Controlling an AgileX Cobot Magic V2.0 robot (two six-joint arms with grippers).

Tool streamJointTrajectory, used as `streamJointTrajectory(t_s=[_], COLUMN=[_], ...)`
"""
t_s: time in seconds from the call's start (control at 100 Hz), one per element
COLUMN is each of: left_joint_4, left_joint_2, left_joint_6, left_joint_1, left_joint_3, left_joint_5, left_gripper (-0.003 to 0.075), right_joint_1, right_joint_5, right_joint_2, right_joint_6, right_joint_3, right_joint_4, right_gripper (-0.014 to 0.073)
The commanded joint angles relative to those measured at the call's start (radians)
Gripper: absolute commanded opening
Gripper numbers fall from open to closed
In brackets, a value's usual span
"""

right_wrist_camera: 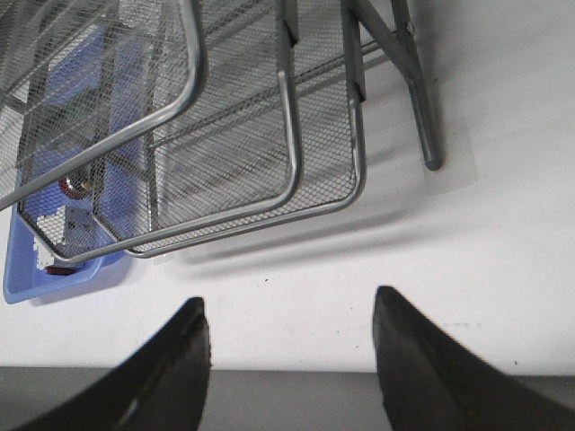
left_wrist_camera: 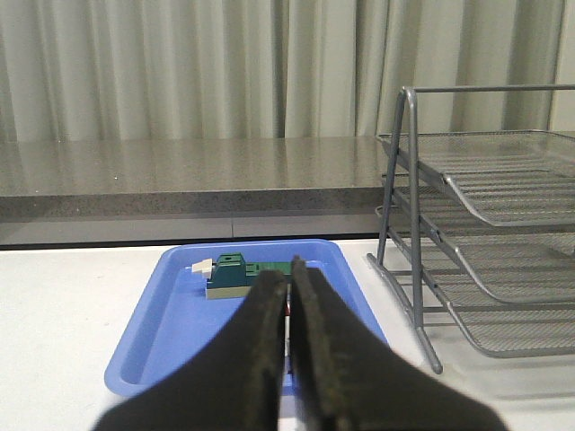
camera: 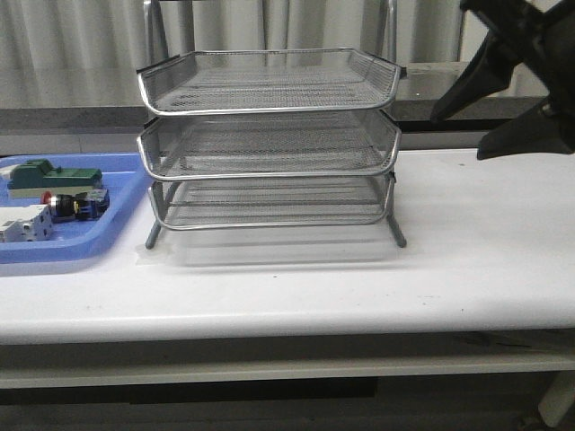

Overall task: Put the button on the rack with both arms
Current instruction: 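Reach the right gripper to the front edge of the middle wire tray, then pull the middle wire tray out toward the robot with the right gripper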

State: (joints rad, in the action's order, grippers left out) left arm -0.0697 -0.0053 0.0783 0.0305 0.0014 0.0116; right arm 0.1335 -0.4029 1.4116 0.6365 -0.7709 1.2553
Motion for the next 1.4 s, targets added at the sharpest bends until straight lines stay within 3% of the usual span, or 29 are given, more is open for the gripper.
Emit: streamJointTrajectory(t_s=[0.0,0.22,0.74,0.87,1.19,1.39], left_joint_4=[0.001,0.001,0.001,0.001,0.001,0.001], left_joint_2=[-0.034,-0.034,-0.034,-0.034,-0.034,-0.034], left_joint_6=[0.011,0.011,0.011,0.011,0.011,0.011], left_joint_1=[0.001,0.001,0.001,0.001,0.001,0.001], left_joint_3=[0.046,0.046,0.046,0.046,0.046,0.046], left_joint_5=[0.085,0.085,0.085,0.085,0.085,0.085], left_gripper=[0.0004,0.0004,0.0004,0.0004,0.0004,0.0004], right_joint_1=[-0.006,-0.006,0.001,0.008,0.008,0.008], right_joint_5=[-0.020,-0.090,-0.184,-0.196,-0.217,-0.217], right_joint_2=[0.038,0.183,0.372,0.391,0.401,0.401], right_joint_6=[0.156,0.385,0.396,0.396,0.394,0.394], right_joint_3=[-0.051,-0.122,-0.273,-0.277,-0.276,-0.272], right_joint_4=[0.181,0.437,0.474,0.488,0.490,0.490], right_gripper=[0.0422,0.0422,0.0415,0.0356,0.0117,0.0052])
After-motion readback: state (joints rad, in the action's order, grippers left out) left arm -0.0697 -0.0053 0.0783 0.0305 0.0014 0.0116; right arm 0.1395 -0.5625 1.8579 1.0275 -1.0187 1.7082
